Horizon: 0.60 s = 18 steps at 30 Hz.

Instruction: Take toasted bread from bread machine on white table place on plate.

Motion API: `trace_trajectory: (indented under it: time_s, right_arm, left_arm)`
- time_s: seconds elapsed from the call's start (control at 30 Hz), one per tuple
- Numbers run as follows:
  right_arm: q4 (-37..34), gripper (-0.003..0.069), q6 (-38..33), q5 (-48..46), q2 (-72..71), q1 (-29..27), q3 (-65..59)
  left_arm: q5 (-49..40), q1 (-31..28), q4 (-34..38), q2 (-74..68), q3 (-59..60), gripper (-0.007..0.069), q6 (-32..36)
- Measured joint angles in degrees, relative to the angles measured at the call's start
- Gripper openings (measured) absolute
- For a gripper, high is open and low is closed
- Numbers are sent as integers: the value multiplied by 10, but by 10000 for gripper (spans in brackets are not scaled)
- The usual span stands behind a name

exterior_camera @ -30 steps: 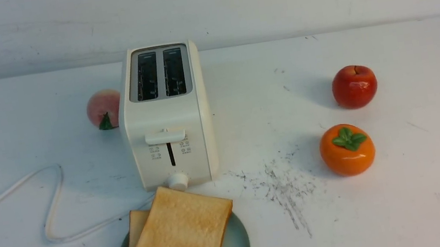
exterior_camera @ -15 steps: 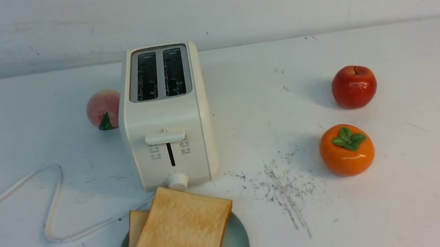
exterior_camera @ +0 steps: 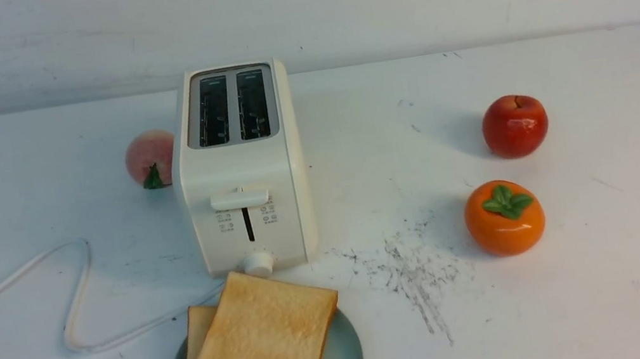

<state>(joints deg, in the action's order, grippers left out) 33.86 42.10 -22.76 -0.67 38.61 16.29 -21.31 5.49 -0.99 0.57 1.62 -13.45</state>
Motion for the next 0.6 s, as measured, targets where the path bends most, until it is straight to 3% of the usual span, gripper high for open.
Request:
trace_trajectory:
  time_s: [0.1,0.6]
  right_arm:
    - [0,42,0,0,0,0,0]
    - [0,42,0,0,0,0,0]
  left_arm:
    - [0,0,19,0,0,17,32]
    - [-4,0,23,0,0,19,37]
